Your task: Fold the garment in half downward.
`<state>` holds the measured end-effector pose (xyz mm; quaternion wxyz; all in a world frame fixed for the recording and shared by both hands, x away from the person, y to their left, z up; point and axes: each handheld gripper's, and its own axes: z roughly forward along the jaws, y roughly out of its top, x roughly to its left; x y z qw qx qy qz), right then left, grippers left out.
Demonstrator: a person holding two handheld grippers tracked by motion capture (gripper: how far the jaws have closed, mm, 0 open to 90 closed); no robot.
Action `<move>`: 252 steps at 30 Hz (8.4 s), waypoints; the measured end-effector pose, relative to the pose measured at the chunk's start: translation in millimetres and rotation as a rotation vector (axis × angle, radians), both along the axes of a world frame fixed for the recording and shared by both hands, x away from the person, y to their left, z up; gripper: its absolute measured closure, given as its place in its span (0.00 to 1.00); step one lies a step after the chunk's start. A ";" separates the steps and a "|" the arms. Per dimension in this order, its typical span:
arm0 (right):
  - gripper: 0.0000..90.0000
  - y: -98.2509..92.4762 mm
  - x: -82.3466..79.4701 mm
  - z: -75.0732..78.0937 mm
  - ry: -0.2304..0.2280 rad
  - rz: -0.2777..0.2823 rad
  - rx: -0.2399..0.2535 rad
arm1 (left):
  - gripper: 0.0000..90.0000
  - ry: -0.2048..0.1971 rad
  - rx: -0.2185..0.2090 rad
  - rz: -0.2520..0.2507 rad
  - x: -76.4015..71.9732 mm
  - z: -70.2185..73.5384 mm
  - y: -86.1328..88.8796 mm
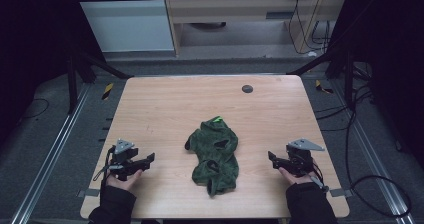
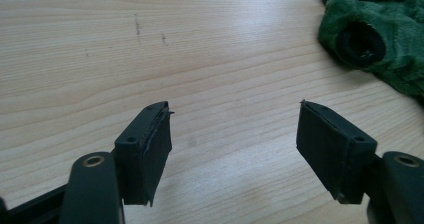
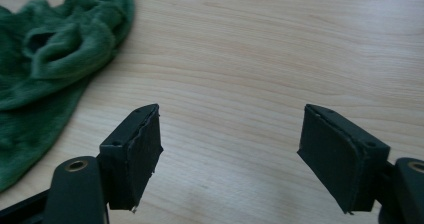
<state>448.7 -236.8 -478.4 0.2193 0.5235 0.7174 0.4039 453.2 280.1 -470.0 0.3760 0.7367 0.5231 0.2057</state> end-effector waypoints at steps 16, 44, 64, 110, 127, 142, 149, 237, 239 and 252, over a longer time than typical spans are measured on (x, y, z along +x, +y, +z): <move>0.34 17.3 -1.3 14.5 -0.067 0.059 0.010 | 0.36 -0.028 -0.017 -0.045 -0.7 9.0 -11.4; 0.46 30.9 22.9 37.6 -0.077 0.095 0.017 | 0.40 -0.088 -0.006 -0.115 30.6 39.6 -34.5; 0.56 62.0 51.0 45.9 -0.076 0.137 0.014 | 0.42 -0.089 0.016 -0.190 61.3 42.7 -69.3; 0.60 104.4 99.5 21.0 0.027 0.187 -0.006 | 0.52 0.002 0.090 -0.312 111.9 16.7 -128.6; 0.61 116.0 111.8 0.0 0.089 0.207 -0.030 | 0.60 0.068 0.114 -0.336 125.8 -7.1 -140.0; 0.70 120.7 115.3 -12.9 0.147 0.245 -0.050 | 0.74 0.130 0.096 -0.348 128.7 -16.0 -144.4; 0.81 124.0 114.7 -14.7 0.160 0.259 -0.057 | 0.85 0.148 0.081 -0.347 128.8 -16.2 -144.8; 0.93 110.4 13.7 42.3 -0.057 0.477 -0.014 | 0.93 0.025 0.002 -0.491 6.4 36.7 -122.6; 0.92 110.2 10.5 41.1 -0.053 0.481 -0.009 | 0.93 0.031 0.001 -0.492 4.7 35.4 -121.5; 0.91 107.3 -4.3 31.3 -0.022 0.508 -0.004 | 0.93 0.071 0.009 -0.518 -4.3 26.5 -120.7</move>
